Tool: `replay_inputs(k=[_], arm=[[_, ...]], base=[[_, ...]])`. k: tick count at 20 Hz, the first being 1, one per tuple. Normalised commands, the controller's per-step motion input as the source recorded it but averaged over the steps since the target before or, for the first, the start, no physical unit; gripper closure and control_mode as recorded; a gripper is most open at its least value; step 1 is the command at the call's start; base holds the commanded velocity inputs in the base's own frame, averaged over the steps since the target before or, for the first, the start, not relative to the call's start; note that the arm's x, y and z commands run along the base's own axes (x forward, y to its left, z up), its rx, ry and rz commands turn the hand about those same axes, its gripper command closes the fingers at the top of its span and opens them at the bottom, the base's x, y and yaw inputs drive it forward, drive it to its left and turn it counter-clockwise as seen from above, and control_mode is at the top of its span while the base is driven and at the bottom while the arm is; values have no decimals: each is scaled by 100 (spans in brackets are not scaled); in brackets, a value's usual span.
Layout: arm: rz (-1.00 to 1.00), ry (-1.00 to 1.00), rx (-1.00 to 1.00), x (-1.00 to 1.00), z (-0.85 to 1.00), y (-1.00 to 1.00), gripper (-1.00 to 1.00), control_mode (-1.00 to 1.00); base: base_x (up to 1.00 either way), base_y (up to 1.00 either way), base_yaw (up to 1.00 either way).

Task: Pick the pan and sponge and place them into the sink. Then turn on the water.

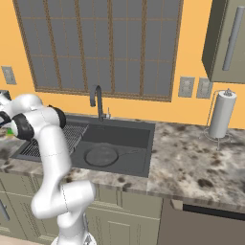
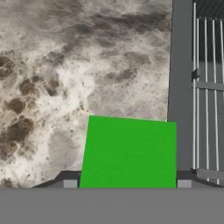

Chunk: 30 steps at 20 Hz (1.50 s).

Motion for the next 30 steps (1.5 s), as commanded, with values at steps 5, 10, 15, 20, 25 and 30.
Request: replay_inputs(k=[5, 10, 15, 20, 25, 30], arm=[[-4, 0, -7, -21, 42, -41, 100, -100], [-4, -1, -5, -20, 40, -44, 100, -100], [-4, -2, -2, -16, 39, -45, 100, -100], [-5, -4, 0, -10, 34, -41, 100, -100], [-6, -5, 0, -11, 21, -38, 100, -100], [-8, 1, 7, -14, 18, -41, 100, -100]], base=[[0, 0, 0], [0, 0, 0], [0, 0, 0], [0, 0, 0], [0, 0, 0], [0, 0, 0]])
